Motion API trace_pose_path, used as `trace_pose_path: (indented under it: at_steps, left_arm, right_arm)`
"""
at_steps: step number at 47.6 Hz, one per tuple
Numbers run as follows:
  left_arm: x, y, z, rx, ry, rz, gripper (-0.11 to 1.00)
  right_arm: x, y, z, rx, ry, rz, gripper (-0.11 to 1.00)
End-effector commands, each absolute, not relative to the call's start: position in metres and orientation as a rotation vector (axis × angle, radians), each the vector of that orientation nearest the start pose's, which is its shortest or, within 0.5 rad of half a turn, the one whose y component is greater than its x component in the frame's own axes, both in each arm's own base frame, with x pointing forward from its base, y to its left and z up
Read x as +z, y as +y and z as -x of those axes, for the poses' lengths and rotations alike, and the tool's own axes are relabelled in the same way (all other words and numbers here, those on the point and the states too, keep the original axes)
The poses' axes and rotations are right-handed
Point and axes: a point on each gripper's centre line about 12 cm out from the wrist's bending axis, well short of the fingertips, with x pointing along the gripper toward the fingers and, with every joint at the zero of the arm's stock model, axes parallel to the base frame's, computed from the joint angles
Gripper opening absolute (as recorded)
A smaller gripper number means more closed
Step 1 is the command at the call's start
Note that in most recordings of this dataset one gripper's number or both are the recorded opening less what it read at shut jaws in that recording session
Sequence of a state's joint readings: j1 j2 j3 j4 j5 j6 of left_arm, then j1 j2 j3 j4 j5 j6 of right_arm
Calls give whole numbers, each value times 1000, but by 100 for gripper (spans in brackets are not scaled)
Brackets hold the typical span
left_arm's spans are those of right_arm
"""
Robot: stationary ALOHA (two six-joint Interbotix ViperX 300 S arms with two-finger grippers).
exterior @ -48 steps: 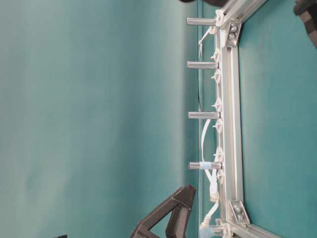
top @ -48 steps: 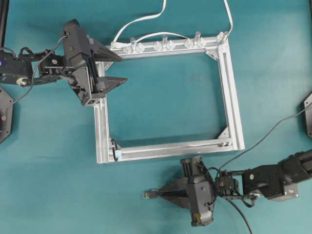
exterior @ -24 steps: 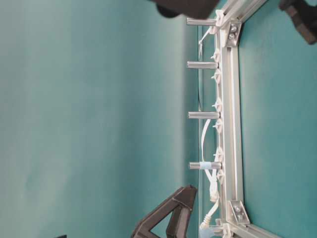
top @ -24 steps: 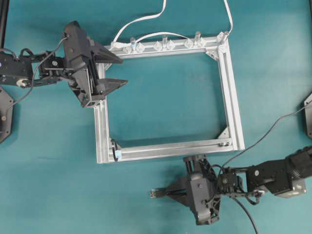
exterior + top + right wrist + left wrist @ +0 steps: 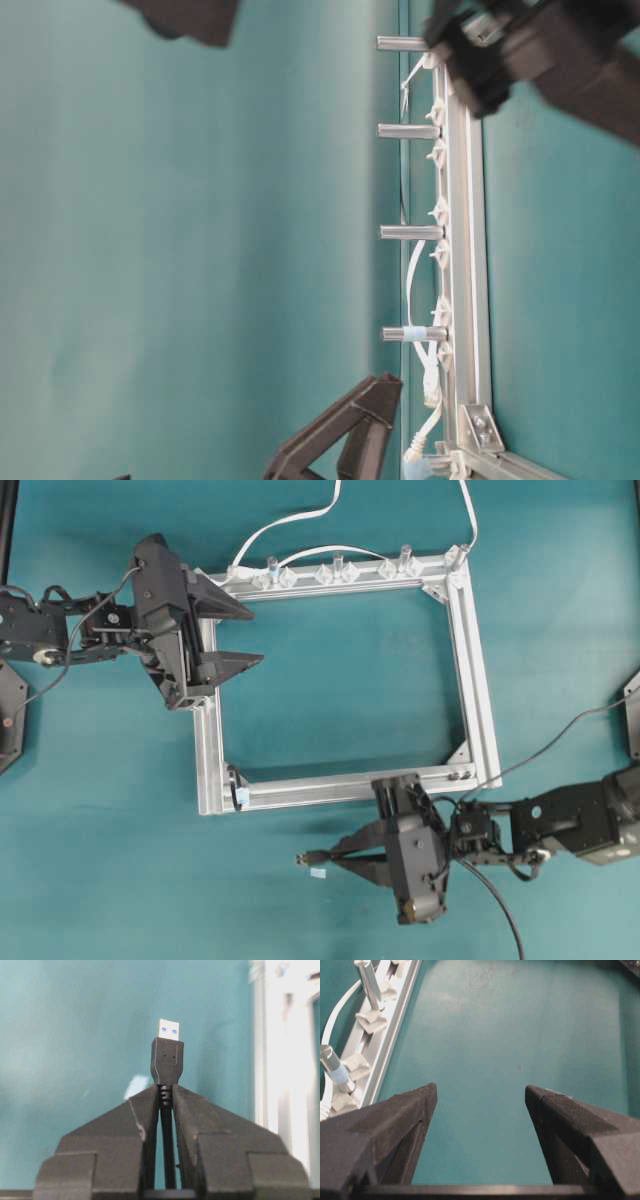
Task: Insert the wire through the string loop located on the left side.
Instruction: 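Lift the USB cable with the right gripper toward the frame's bottom rail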
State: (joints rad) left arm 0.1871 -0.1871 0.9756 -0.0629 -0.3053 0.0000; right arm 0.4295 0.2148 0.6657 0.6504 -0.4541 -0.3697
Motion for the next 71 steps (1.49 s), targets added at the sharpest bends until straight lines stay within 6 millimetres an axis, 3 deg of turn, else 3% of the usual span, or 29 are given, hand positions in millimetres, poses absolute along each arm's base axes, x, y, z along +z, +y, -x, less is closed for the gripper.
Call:
trace_pose_path:
  at_steps: [1,17,29,54,71]
  left_arm:
    - [181,60,-315,210,431,92,80]
    - [189,56,-297,205,472,100,80]
    - [190,55,-288,204,471,100,80]
    - [187,54,-284,205,480,101,80]
    - [184,53,-281,203,488,99,80]
  right_arm:
    - [142,137,-392,91,440,-67,11]
    - [148,117,-390,51,432,-78,11]
    - [149,114,-387,46,432,-79,11]
    - [148,112,-388,40,435,-79,11]
    - [148,94,-392,-4,433,-88,11]
